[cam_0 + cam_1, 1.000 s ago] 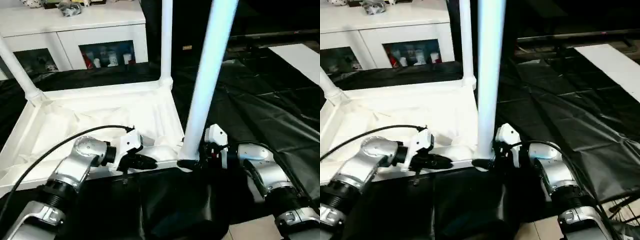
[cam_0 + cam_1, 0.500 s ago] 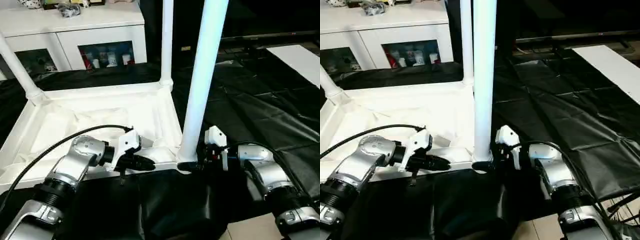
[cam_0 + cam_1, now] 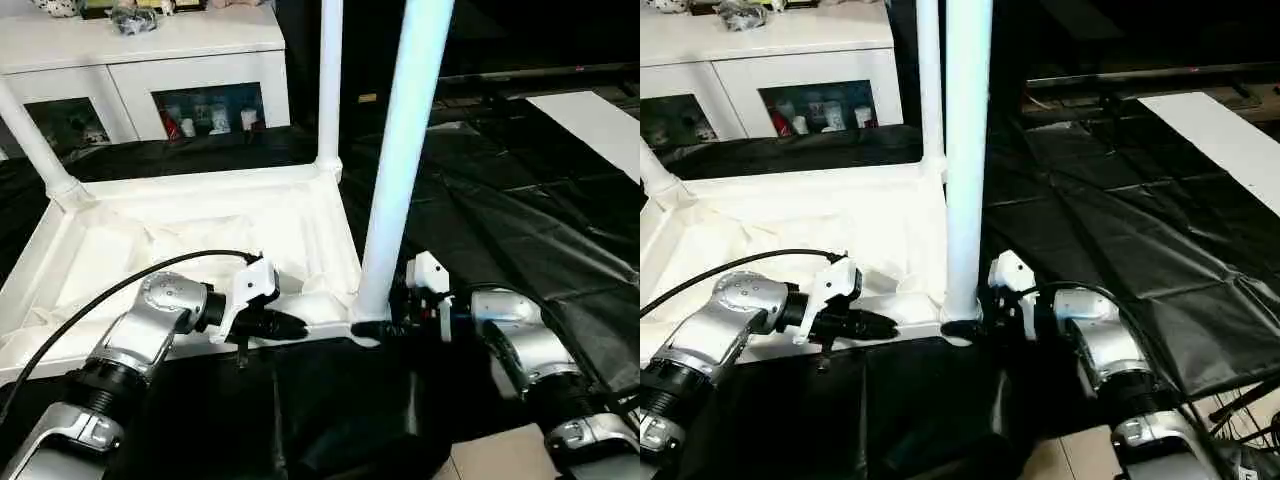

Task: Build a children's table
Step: Rotate leg to tighten

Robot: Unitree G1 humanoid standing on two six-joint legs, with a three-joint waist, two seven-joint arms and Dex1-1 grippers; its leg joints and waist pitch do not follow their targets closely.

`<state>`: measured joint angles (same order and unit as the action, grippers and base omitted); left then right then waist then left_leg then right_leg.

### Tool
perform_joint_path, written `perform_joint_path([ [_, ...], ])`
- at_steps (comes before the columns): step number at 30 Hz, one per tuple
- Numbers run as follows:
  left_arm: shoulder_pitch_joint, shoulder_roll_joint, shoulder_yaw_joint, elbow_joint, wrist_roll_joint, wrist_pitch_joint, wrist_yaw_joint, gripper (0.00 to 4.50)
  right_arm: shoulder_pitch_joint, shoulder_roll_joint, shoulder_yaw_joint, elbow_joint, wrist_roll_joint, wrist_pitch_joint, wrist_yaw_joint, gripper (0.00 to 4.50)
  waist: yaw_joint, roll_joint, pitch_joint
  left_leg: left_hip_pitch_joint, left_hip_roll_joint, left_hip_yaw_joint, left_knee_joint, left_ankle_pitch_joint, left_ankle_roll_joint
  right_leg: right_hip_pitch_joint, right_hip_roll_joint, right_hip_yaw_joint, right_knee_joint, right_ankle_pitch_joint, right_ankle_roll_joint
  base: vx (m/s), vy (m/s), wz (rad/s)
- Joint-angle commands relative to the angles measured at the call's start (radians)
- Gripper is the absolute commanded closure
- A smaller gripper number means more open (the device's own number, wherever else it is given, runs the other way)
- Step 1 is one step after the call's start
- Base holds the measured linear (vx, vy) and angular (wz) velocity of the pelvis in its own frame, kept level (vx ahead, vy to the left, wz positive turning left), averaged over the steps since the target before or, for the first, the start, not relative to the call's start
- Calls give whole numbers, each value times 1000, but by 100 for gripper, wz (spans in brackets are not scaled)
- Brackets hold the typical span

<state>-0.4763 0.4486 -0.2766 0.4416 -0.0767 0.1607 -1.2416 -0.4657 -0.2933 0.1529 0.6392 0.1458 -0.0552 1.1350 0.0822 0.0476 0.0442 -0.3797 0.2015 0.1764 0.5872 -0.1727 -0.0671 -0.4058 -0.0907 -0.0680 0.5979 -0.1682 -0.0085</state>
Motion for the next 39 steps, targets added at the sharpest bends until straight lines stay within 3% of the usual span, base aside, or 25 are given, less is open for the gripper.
perform_joint_path([
  [1, -4, -38, -22, 8, 15, 14, 37, 450, 2, 59, -33, 12, 21, 3, -113, 181, -2, 0, -59, 15, 25, -5, -77, -295, 21, 46, -49, 35, -71, -284, -221, 0, 0, 0],
  [6, -25, -108, -27, 54, 60, 55, 176, 450, 5, 186, -53, 37, 7, 9, -312, 181, -15, 2, -52, 21, 22, -10, -84, -362, -6, 40, -49, 35, -83, -406, -178, 0, 0, 0],
  [10, -52, -168, -19, 99, 85, 95, 290, 450, -10, 263, -56, 65, -13, 16, -434, 181, -27, -2, -45, 33, 18, -17, -85, -435, -20, 31, -54, 31, -103, -560, -130, 0, 0, 0],
  [11, -80, -225, 2, 142, 93, 126, 388, 450, -31, 328, -74, 92, -7, 33, -526, 181, -28, -8, -45, 32, 17, -17, -86, -433, -16, 30, -54, 31, -106, -579, -118, 0, 0, 0],
  [12, -94, -255, 11, 163, 96, 136, 435, 450, -45, 359, -87, 113, -3, 39, -579, 181, -28, -5, -43, 34, 16, -17, -86, -437, -18, 27, -54, 31, -108, -590, -115, 0, 0, 0],
  [13, -98, -261, 14, 168, 96, 138, 445, 450, -48, 366, -90, 117, -1, 40, -588, 181, -30, -5, -43, 39, 16, -19, -85, -452, -22, 22, -54, 29, -113, -615, -107, 0, 0, 0],
  [15, -118, -302, 25, 199, 103, 147, 504, 450, -71, 403, -112, 156, -2, 47, -663, 181, -31, -10, -44, 35, 15, -22, -88, -459, -20, 26, -53, 25, -116, -622, -92, 0, 0, 0],
  [16, -129, -319, 28, 216, 109, 150, 531, 450, -82, 414, -114, 179, -18, 42, -700, 181, -30, -10, -42, 41, 14, -22, -87, -473, -19, 19, -54, 24, -121, -635, -85, 0, 0, 0],
  [18, -145, -346, 33, 241, 119, 164, 563, 450, -103, 426, -114, 224, -71, 27, -794, 181, -33, -10, -40, 42, 13, -24, -89, -501, -21, 17, -53, 21, -125, -648, -79, 0, 0, 0],
  [20, -147, -350, 37, 244, 119, 164, 566, 450, -108, 429, -110, 234, -83, 19, -810, 181, -37, -9, -39, 52, 9, -27, -90, -544, -17, 16, -52, 9, -140, -674, -57, 0, 0, 0],
  [23, -153, -351, 43, 250, 121, 159, 563, 450, -116, 433, -102, 245, -112, 0, -831, 181, -37, -7, -43, 44, 13, -31, -102, -536, -12, 27, -57, 12, -137, -633, -58, 0, 0, 0],
  [27, -145, -330, 35, 242, 131, 131, 533, 450, -117, 434, -111, 245, -96, -15, -795, 181, -35, -12, -43, 41, 14, -29, -104, -525, -2, 25, -60, 19, -136, -611, -72, 0, 0, 0],
  [28, -143, -324, 32, 240, 134, 120, 527, 450, -118, 434, -115, 245, -88, -15, -786, 126, -34, -12, -42, 40, 13, -28, -104, -518, 0, 24, -60, 20, -136, -610, -75, 0, 0, 0],
  [30, -132, -310, 27, 228, 140, 109, 506, 450, -121, 428, -119, 247, -94, -30, -788, 112, -34, -13, -42, 40, 14, -26, -104, -513, 3, 23, -61, 21, -137, -612, -76, 0, 0, 0],
  [33, -107, -282, 12, 194, 142, 80, 448, 450, -119, 407, -118, 226, -104, -44, -781, 84, -35, -15, -45, 28, 16, -29, -109, -482, 6, 33, -65, 22, -132, -601, -75, 0, 0, 0],
  [36, -73, -226, -20, 127, 145, 16, 354, 450, -109, 323, -97, 162, -118, -78, -704, 71, -33, -11, -50, 22, 18, -26, -109, -432, 8, 37, -64, 28, -121, -516, -100, 0, 0, 0],
  [37, -68, -217, -25, 116, 145, 5, 338, 450, -106, 308, -97, 147, -110, -77, -676, 71, -32, -15, -55, 12, 21, -24, -109, -388, 19, 45, -62, 31, -113, -443, -111, 0, 0, 0],
  [39, -66, -210, -22, 106, 139, 23, 327, 450, -99, 282, -101, 118, -92, -72, -632, 71, -27, -13, -57, 14, 22, -14, -103, -330, 35, 42, -56, 35, -101, -327, -149, 0, 0, 0],
])
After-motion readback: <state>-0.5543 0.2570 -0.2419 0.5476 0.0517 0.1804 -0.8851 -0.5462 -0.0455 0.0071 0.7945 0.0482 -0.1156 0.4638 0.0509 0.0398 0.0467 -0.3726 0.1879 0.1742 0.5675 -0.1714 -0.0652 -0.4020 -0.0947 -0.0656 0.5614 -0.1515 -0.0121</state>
